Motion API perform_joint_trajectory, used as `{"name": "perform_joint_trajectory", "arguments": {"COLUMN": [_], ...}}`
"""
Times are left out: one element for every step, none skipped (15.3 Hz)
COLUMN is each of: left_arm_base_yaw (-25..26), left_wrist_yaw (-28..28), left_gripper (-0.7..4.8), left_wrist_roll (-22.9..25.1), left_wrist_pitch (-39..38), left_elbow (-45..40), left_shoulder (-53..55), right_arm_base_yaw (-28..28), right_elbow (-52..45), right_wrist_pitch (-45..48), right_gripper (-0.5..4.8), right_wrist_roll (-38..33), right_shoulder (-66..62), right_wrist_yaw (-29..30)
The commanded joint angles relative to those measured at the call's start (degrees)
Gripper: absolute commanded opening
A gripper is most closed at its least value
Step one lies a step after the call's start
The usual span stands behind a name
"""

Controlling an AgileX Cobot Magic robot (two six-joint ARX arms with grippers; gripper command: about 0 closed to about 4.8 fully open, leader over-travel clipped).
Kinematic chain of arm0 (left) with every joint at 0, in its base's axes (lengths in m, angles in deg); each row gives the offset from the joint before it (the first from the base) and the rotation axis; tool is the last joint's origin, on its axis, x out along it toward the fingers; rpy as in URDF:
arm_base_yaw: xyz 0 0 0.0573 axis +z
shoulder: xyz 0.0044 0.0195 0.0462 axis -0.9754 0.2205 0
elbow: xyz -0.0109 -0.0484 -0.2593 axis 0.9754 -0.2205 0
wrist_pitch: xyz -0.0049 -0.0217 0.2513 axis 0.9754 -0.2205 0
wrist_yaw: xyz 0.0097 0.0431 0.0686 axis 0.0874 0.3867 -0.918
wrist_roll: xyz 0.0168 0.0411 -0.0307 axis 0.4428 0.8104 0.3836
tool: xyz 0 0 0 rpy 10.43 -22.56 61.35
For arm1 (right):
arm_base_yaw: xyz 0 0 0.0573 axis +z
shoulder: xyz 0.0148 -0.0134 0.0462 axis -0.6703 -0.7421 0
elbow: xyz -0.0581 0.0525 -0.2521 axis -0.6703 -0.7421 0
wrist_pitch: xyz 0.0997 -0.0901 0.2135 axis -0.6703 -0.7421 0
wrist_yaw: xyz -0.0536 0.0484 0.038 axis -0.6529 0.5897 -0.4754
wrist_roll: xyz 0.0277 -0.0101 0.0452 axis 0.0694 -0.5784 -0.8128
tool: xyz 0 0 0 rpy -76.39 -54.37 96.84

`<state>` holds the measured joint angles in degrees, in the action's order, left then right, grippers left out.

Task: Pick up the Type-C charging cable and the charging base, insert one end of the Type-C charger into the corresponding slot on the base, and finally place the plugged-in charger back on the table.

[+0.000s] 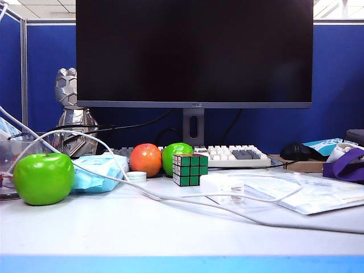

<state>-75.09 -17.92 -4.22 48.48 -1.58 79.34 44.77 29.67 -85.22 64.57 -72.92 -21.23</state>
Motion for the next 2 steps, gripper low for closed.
{"name": "perform_joint_trajectory", "arguments": {"left_arm_base_yaw": [0.00,0.00], "left_wrist_yaw": [-0.17,-0.17], "left_gripper": [-0.05,-0.05], "left_wrist_roll": [0.02,0.02], "left_wrist_pitch": [-0.61,-0.61], "left_elbow": [-0.04,-0.04], "left_shoulder": [-0.11,-0.11], "right_arm_base_yaw": [0.00,0.00], "right_elbow": [-0.28,-0.28], "right_wrist_pitch": [0.20,0.20], "right_gripper": [-0.05,-0.05], "right_wrist_roll": [0.15,0.15], "right_shoulder": [0.09,0.09], "right_wrist_yaw": [-0.04,-0.04]}}
